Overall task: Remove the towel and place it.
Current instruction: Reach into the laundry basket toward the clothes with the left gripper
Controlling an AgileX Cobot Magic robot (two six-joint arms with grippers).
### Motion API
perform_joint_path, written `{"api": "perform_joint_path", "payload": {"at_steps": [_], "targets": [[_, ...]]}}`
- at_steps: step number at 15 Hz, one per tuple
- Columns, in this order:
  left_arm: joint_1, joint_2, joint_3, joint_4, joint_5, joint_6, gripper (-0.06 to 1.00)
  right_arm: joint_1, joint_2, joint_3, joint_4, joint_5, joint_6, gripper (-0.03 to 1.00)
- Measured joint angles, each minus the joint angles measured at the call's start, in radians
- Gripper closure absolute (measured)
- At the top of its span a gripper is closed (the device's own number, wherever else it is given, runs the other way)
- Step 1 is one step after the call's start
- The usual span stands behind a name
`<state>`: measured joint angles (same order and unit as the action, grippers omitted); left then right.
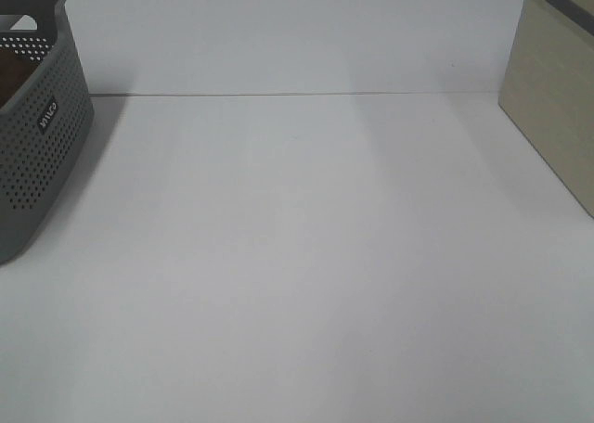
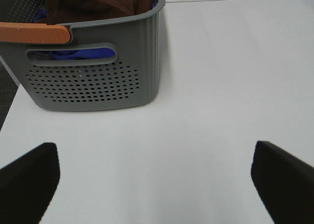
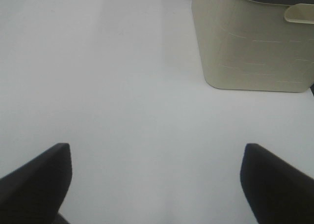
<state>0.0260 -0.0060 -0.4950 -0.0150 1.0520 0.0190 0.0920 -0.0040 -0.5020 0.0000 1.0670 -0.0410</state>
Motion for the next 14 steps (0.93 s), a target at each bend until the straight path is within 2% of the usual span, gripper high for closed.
{"api": "perform_joint_path", "payload": {"at_steps": [14], "targets": [[0.0,0.0,0.0,0.0,0.0,0.0,-0.05,0.0,0.0,0.0,0.0,0.0,0.0,0.08]]}}
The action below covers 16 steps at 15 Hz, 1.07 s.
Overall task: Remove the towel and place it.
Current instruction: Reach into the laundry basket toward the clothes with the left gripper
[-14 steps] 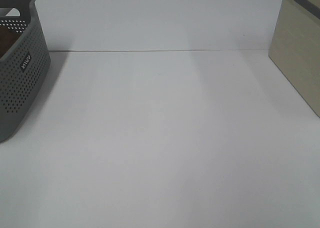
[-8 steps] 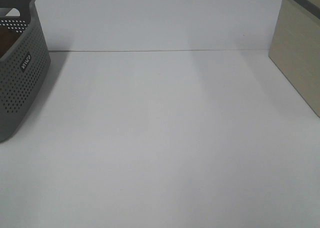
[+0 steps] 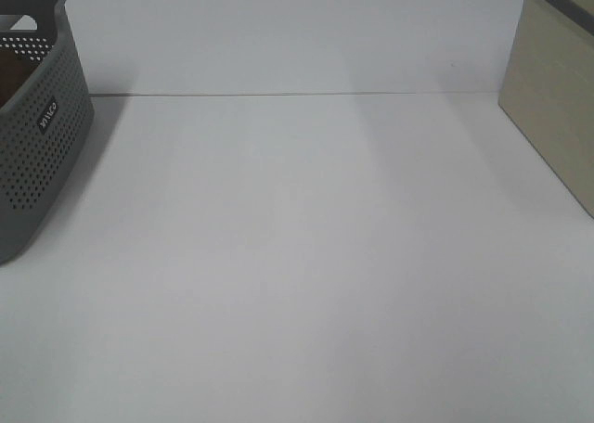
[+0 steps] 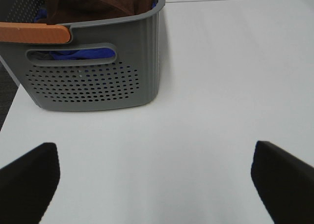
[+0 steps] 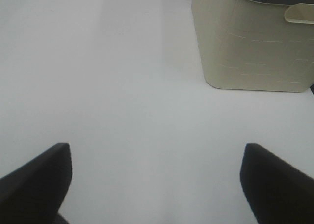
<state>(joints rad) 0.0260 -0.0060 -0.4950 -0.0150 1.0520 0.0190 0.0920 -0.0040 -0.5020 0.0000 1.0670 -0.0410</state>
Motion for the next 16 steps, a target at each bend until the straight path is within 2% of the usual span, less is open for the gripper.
{"api": "perform_joint_path", "payload": {"at_steps": [16], "targets": [[0.0,0.0,0.0,0.0,0.0,0.0,-0.05,0.0,0.0,0.0,0.0,0.0,0.0,0.08]]}}
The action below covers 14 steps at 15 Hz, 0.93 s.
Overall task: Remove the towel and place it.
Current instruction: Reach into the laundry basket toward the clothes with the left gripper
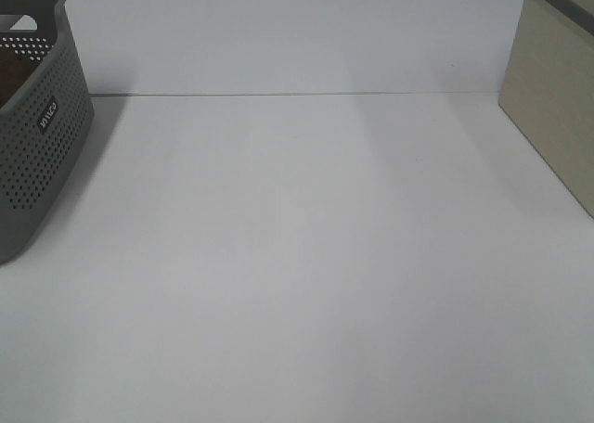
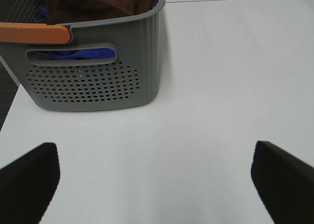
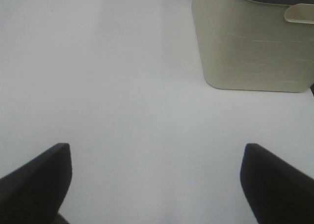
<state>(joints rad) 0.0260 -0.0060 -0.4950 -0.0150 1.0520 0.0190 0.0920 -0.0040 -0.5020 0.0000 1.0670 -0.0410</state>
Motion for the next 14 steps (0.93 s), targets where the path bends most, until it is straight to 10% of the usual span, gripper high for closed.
{"api": "perform_joint_path", "payload": {"at_steps": [14], "targets": [[0.0,0.0,0.0,0.0,0.0,0.0,-0.05,0.0,0.0,0.0,0.0,0.0,0.0,0.08]]}}
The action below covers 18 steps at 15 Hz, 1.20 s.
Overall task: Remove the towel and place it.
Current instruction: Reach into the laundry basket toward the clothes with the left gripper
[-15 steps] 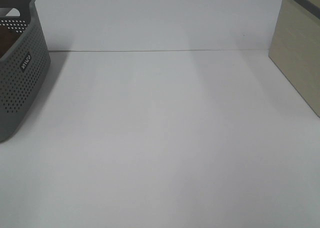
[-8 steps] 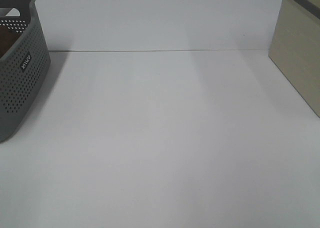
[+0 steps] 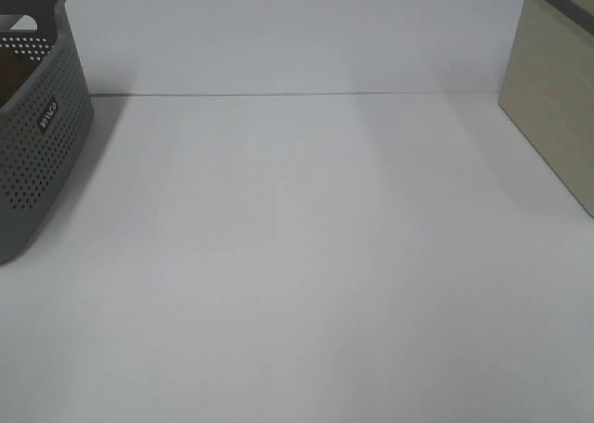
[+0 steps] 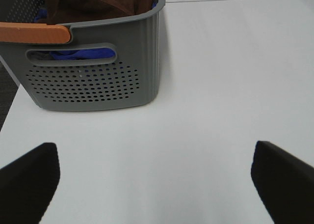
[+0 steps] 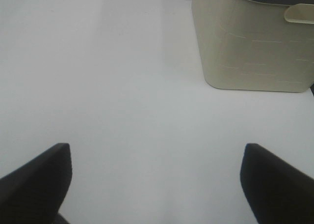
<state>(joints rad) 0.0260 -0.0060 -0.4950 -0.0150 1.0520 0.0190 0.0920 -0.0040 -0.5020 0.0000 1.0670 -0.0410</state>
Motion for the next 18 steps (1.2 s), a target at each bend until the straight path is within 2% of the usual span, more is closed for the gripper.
{"api": "perform_joint_path", "payload": {"at_steps": [9,10,12,13,15,18], "targets": [[0.0,0.0,0.0,0.006,0.0,0.022,-0.05,0.0,0.0,0.0,0.0,0.0,0.0,0.08],[0.0,0.024,-0.056,0.015,0.029,0.133,-0.05,0.0,0.0,0.0,0.0,0.0,0.0,0.08],[0.0,0.168,-0.176,0.015,0.116,0.273,-0.05,0.0,0.0,0.0,0.0,0.0,0.0,0.08],[0.0,0.206,-0.214,0.015,0.141,0.314,-0.05,0.0,0.0,0.0,0.0,0.0,0.0,0.08],[0.0,0.411,-0.378,0.034,0.164,0.453,-0.05,0.0,0.0,0.0,0.0,0.0,0.0,0.08],[0.0,0.678,-0.619,0.114,0.165,0.562,-0.05,0.0,0.0,0.0,0.0,0.0,0.0,0.08]]}}
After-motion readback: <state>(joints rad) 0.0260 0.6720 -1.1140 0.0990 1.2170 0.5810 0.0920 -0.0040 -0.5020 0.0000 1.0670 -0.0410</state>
